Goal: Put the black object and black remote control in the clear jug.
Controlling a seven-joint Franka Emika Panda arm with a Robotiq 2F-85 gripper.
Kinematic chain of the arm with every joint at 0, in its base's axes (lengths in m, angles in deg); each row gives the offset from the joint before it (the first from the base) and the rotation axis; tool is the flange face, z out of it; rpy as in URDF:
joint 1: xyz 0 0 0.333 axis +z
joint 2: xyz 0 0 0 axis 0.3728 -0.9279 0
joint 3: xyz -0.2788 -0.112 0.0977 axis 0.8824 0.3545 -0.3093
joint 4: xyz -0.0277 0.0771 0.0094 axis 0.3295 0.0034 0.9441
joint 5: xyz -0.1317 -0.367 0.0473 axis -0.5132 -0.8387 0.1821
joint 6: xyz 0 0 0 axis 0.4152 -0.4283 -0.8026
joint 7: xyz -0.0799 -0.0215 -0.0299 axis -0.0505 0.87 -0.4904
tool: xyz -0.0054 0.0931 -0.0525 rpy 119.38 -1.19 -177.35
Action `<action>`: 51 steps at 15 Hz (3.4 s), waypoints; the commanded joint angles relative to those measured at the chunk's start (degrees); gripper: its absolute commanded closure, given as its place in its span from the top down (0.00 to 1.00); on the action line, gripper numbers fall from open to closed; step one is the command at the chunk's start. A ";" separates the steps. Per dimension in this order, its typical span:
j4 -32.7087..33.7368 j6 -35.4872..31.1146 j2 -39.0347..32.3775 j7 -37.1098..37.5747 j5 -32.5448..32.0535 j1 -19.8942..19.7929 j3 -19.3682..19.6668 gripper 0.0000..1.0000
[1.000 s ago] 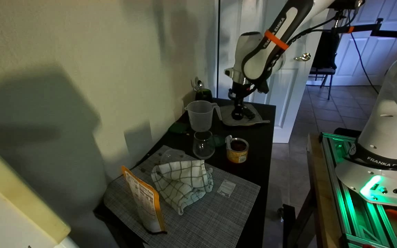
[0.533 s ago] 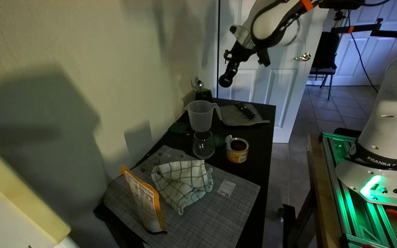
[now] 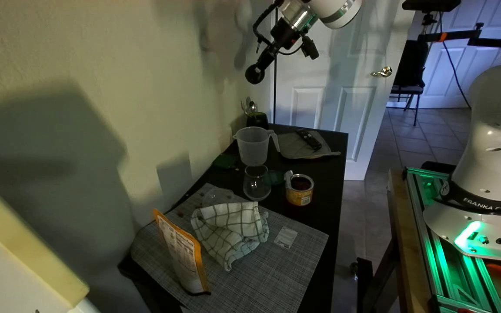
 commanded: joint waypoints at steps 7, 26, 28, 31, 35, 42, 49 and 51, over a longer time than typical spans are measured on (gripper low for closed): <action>7.28 6.36 -8.86 -3.36 6.63 -0.09 4.16 0.19; -5.81 8.75 -6.28 34.28 -36.11 -25.25 -4.33 1.00; -5.66 12.73 -6.87 28.44 -25.79 -26.76 -3.24 1.00; -4.81 9.11 -10.94 33.01 -22.65 -30.01 -2.22 1.00; -4.79 9.84 -10.84 32.76 -22.31 -32.03 -2.84 1.00; 1.93 1.04 -20.83 56.84 -26.23 -30.52 -4.84 1.00; 15.15 18.24 -34.23 74.86 -36.60 -30.24 -3.63 1.00; 18.76 27.03 -36.48 74.44 -35.95 -31.02 -4.48 1.00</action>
